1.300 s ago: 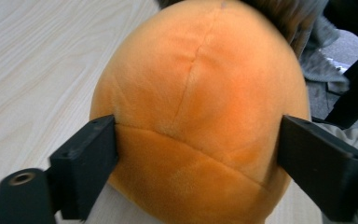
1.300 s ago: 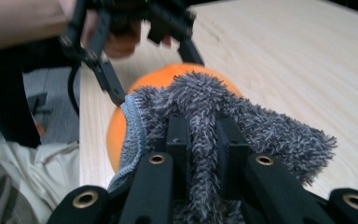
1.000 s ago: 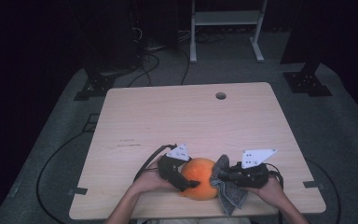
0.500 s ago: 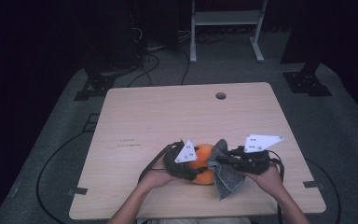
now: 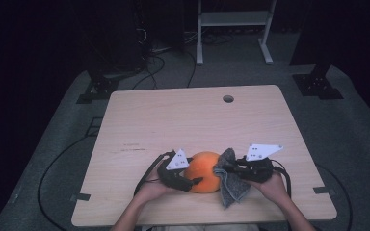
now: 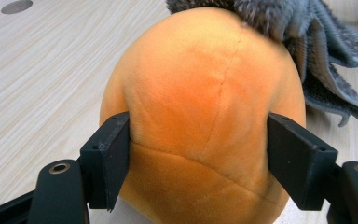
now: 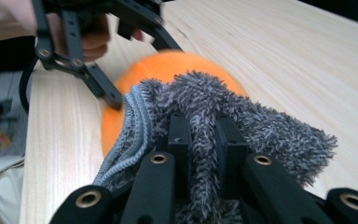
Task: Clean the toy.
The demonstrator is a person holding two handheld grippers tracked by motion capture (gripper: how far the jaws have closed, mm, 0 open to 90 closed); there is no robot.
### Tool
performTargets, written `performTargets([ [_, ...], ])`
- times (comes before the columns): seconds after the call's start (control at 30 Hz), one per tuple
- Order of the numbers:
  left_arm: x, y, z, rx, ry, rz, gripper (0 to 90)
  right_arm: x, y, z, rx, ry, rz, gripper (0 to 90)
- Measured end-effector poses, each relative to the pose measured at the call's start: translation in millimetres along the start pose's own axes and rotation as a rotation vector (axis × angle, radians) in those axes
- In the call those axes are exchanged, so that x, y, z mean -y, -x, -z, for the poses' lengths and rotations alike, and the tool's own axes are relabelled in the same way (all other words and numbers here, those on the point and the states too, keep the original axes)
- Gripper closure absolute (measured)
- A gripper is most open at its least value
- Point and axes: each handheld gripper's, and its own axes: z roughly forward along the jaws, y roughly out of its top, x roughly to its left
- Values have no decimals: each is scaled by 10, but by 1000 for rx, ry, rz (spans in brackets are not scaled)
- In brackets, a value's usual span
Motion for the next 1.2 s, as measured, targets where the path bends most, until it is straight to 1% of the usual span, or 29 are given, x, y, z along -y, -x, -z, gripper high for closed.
performTargets([
  [0.03, -10, 3, 0, -1, -7, 2, 269, 58, 23, 17, -2, 2, -22, 787],
  [0.07, -15, 3, 0, -2, -12, 0, 269, 129, 56, 38, 0, 3, -54, 786],
  [0.13, -11, 7, 5, -3, -12, 6, 267, 236, 114, 68, 7, -18, -96, 784],
  [0.2, 2, 0, 17, -1, -13, 19, 263, 324, 158, 95, 15, -35, -124, 782],
  [0.23, 11, -4, 22, -1, -9, 26, 263, 354, 162, 113, 23, -35, -126, 783],
  [0.3, 23, -9, 24, 1, -5, 28, 261, 329, 151, 150, 21, -1, -130, 783],
  [0.33, 26, -6, 21, 0, -3, 27, 261, 275, 124, 164, 17, 36, -117, 785],
  [0.37, 25, 0, 17, -2, -3, 24, 261, 238, 105, 166, 10, 61, -114, 785],
  [0.4, 24, 5, 11, -3, -2, 21, 261, 186, 85, 158, -9, 87, -114, 785],
  [0.47, 25, 15, 12, -7, -3, 15, 261, 91, 50, 101, -26, 112, -101, 785],
  [0.5, 34, 17, 17, -9, -1, 19, 261, 72, 51, 66, -31, 110, -100, 785],
  [0.53, 40, 14, 21, -7, -1, 22, 261, 76, 60, 21, -28, 97, -103, 785],
  [0.6, 52, 12, 26, -5, 1, 27, 260, 113, 88, -7, -36, 93, -115, 785],
  [0.63, 51, 12, 24, -5, 2, 29, 259, 142, 105, -7, -31, 84, -114, 785],
  [0.67, 47, 12, 21, -3, 3, 30, 258, 175, 121, -1, -13, 60, -104, 785],
  [0.7, 45, 10, 20, -1, 3, 26, 256, 231, 154, 13, 0, 35, -116, 785],
  [0.73, 44, 9, 18, -1, 4, 26, 255, 279, 181, 26, 0, 18, -141, 785],
  [0.8, 42, 15, 13, 0, 8, 27, 252, 334, 207, 50, 14, -12, -146, 785],
  [0.83, 40, 19, 11, 1, 9, 25, 251, 334, 215, 75, 15, -16, -150, 785],
  [0.87, 34, 23, 8, 3, 9, 19, 249, 319, 210, 95, 15, -7, -148, 784],
  [0.9, 13, 42, -5, -1, 7, 7, 249, 281, 200, 123, 16, 8, -136, 784],
  [0.93, -2, 60, -18, -3, 8, -4, 247, 160, 152, 157, 7, 41, -110, 784],
  [0.97, -19, 82, -28, -5, 4, -16, 245, 87, 117, 160, 0, 57, -86, 784],
  [1.07, -65, 153, -57, -24, -5, -56, 245, -145, -14, 113, -20, 80, -13, 784],
  [1.1, -74, 171, -58, -31, -12, -71, 245, -213, -55, 81, -25, 76, 11, 783],
  [1.17, -69, 188, -54, -41, -17, -87, 245, -305, -122, -7, -31, 50, 60, 783],
  [1.2, -59, 190, -52, -40, -13, -83, 245, -324, -142, -56, -35, 28, 75, 783],
])
